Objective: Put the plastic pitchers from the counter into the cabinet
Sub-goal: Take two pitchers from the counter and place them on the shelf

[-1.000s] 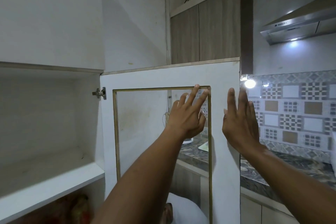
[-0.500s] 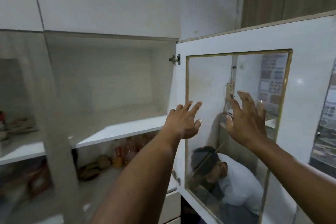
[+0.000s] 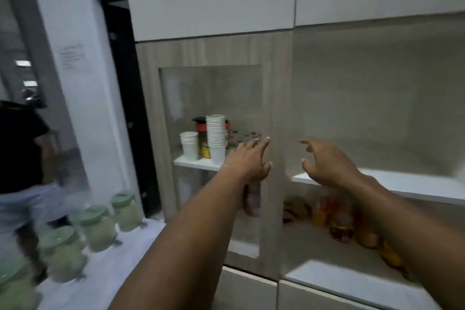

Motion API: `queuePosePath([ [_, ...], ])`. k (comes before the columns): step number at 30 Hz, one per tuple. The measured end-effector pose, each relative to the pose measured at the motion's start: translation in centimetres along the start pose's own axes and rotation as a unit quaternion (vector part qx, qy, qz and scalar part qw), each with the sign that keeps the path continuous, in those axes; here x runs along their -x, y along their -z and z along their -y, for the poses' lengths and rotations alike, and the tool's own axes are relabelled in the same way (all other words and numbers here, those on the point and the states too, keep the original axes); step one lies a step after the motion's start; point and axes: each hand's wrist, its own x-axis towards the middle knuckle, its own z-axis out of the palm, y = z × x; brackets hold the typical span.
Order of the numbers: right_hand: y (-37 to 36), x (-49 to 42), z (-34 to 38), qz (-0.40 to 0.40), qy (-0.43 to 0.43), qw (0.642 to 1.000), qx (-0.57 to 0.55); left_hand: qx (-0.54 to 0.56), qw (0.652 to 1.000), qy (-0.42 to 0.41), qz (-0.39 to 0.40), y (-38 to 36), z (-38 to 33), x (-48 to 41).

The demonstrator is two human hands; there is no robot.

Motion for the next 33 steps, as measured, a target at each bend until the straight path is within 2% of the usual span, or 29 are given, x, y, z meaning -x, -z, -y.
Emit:
queuePosePath([
  [4,-7.1,-4.9,10.7,0.055,0.086,0.993,-0.062,-0.006,0.989,0.145,0.0,0.9,13.4,5.0],
  [8,-13.3,-7.9,20.3,0.106,0.173,0.975,-0.085,-0.003,0.962,0.273,0.001,1.0,24.1,11.5],
  [12,-18.9,-9.7,28.4,0.153,0.227,0.954,-0.118,0.003,0.928,0.372,-0.012,0.0,32.3,16.4],
  [16,-26.1,-11.6,33.6,0.218,0.25,0.933,-0.14,0.053,0.898,0.436,-0.021,-3.0,38.3,18.2],
  [21,-36.7,-16.0,36.7,0.291,0.213,0.916,-0.173,0.177,0.84,0.51,-0.053,-10.0,44.0,16.7],
  [27,-50.9,-22.4,38.5,0.377,0.091,0.896,-0.216,0.294,0.719,0.626,-0.065,-19.5,50.8,13.0],
  [30,-56.8,-24.6,39.4,0.398,0.049,0.891,-0.215,0.338,0.656,0.67,-0.074,-23.6,53.5,11.4],
  [33,-61.2,-25.7,40.6,0.41,0.018,0.885,-0.221,0.371,0.61,0.694,-0.093,-26.5,55.3,10.4],
])
